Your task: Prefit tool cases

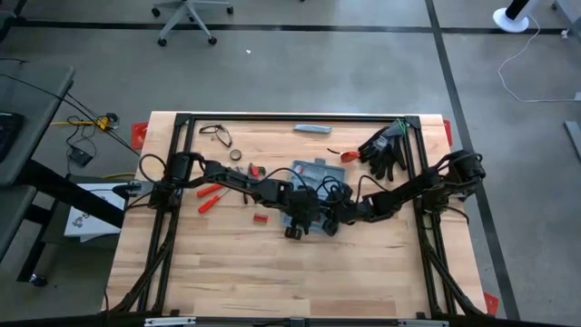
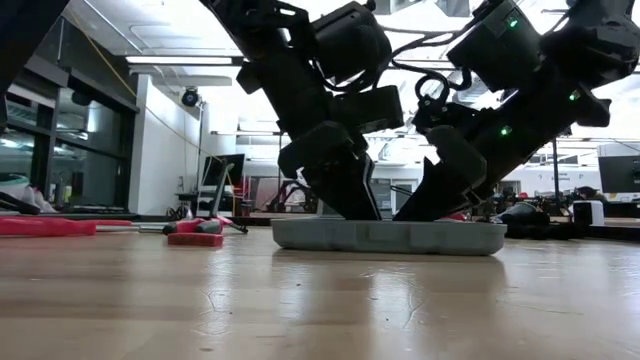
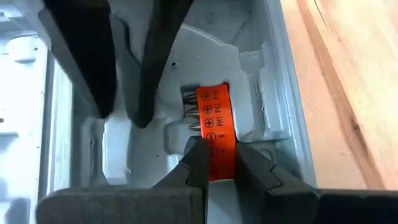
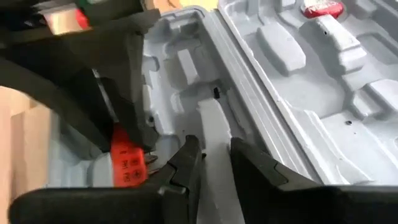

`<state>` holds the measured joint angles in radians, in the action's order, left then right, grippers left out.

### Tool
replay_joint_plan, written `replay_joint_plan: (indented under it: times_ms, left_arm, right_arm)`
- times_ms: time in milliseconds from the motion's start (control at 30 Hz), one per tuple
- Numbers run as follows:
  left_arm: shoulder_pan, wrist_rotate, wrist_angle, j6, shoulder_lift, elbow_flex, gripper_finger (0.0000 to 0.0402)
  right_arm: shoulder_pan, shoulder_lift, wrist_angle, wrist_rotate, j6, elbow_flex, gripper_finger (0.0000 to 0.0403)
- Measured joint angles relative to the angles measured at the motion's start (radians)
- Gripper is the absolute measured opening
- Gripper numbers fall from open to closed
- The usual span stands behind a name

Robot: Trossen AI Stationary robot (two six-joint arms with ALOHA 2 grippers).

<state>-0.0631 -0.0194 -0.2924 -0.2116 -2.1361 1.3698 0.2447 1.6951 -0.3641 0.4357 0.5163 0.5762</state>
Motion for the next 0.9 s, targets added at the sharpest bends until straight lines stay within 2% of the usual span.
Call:
replay_joint_plan:
  times_ms: [300, 500, 567, 900]
  left_arm:
    - [0.003, 0.021, 0.033, -0.01, 0.015, -0.003, 0.0035]
    - [0.003, 0.07, 0.006, -0.038, 0.07, -0.01, 0.0033]
    - [0.003, 0.088, 0.008, -0.037, 0.089, -0.009, 0.0002]
    - [0.003, 0.105, 0.012, -0.061, 0.116, -0.006, 0.0004]
  right_arm:
    - [0.113, -0.115, 0.066, 0.13, 0.002, 0.002, 0.0077]
    - [0.14, -0.116, 0.196, 0.171, 0.108, 0.002, 0.0077]
    - [0.153, -0.116, 0.203, 0.185, 0.116, 0.002, 0.0077]
    - [0.164, -0.097, 0.223, 0.195, 0.158, 0.002, 0.0078]
